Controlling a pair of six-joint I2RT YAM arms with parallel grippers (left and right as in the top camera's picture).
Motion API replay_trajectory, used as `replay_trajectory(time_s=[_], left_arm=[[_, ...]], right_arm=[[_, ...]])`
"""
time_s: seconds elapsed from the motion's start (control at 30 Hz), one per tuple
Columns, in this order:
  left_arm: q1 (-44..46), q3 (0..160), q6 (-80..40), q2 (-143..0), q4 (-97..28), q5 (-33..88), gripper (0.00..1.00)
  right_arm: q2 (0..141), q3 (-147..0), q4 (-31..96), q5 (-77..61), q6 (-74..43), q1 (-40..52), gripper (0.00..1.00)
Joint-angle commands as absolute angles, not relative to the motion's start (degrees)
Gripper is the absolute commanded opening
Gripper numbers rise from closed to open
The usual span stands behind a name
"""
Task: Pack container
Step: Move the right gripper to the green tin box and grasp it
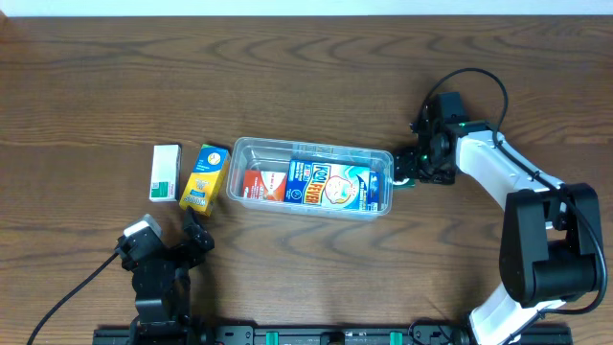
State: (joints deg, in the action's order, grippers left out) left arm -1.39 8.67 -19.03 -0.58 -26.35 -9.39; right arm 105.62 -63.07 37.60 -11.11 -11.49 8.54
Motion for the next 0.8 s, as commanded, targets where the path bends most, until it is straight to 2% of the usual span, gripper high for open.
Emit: replay_trajectory(time_s=[0.0, 0.13, 0.4, 0.67, 0.77], left_arm=[[-1.1, 7.6, -18.2, -0.2, -26.3, -9.6, 0.98], [-1.1, 7.6, -18.2, -0.2, -26.3, -9.6, 0.98], [-1.1, 7.6, -18.2, -0.2, -26.3, -9.6, 0.98], [-1.1, 7.6, -18.2, -0.2, -26.3, -9.6, 0.98], [-1.1, 7.6, -18.2, -0.2, -26.3, -9.6, 0.98]], right_arm=[[107.5, -63.1, 36.9, -12.7, -8.9, 8.6, 0.82], [107.5, -63.1, 37.7, -11.1, -9.0, 8.5, 0.82], [107.5, -63.1, 43.5, 5.2, -14.8, 6.3, 0.82], [107.4, -63.2, 44.0, 5.5, -15.6, 1.7, 0.80], [106.2, -63.3, 43.8, 1.8, -12.2, 1.7, 0.78]])
